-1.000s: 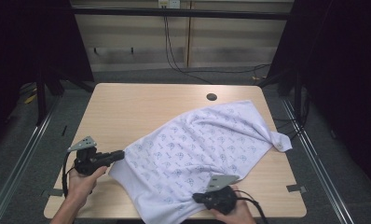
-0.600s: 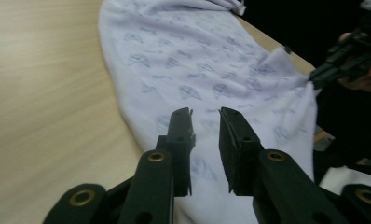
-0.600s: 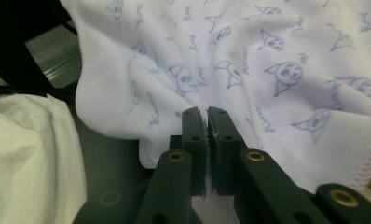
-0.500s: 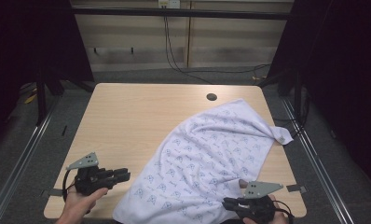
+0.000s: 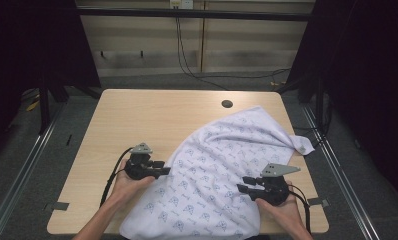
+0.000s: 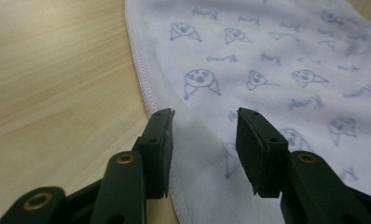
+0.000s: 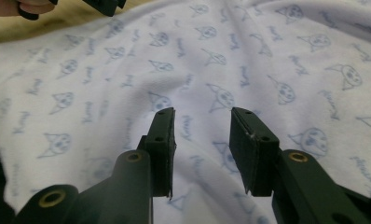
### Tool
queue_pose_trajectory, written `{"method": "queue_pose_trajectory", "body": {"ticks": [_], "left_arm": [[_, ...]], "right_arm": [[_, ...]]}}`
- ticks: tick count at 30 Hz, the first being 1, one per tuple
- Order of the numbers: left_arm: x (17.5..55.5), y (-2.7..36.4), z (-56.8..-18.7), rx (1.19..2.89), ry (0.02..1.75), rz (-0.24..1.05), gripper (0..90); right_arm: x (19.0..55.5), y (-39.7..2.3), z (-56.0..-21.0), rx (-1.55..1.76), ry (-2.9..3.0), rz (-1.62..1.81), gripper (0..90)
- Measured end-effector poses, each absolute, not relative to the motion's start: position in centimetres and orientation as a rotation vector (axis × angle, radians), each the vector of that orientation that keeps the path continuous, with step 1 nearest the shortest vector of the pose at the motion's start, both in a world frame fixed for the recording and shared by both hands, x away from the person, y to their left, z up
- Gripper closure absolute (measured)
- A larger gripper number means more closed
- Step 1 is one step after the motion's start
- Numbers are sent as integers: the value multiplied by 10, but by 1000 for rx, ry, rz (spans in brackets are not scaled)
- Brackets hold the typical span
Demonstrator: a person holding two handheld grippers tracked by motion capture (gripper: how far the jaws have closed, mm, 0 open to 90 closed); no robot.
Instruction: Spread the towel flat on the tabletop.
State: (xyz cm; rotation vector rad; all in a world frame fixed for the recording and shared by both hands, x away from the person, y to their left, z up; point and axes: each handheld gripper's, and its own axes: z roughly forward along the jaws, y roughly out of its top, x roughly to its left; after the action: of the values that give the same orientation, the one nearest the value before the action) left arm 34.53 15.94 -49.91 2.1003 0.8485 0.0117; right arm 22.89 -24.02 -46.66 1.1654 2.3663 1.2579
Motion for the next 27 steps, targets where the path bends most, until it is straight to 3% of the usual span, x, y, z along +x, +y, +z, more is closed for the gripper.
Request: {"method": "queue_pose_trajectory", "body": {"ticks": [3, 5, 7, 15, 18, 21, 27], "left_arm": [[347, 153, -503, 2136, 833, 73, 611], [344, 155, -501, 2181, 811, 151, 821], [339, 160, -499, 2210, 815, 184, 881], [291, 209, -496, 2197, 871, 54, 883], [266, 227, -495, 2213, 837, -62, 878], [248, 237, -494, 2209, 798, -83, 847], [288, 226, -482, 2051, 829, -8, 693]], "right_arm": [[235, -244, -474, 1192, 2375, 1234, 601], [234, -246, -476, 1205, 2377, 1215, 592], [233, -248, -476, 1204, 2370, 1209, 585], [221, -248, -484, 1193, 2447, 1139, 537], [220, -246, -486, 1195, 2467, 1110, 517], [223, -243, -489, 1200, 2479, 1086, 496], [238, -242, -485, 1217, 2411, 1104, 500]]}}
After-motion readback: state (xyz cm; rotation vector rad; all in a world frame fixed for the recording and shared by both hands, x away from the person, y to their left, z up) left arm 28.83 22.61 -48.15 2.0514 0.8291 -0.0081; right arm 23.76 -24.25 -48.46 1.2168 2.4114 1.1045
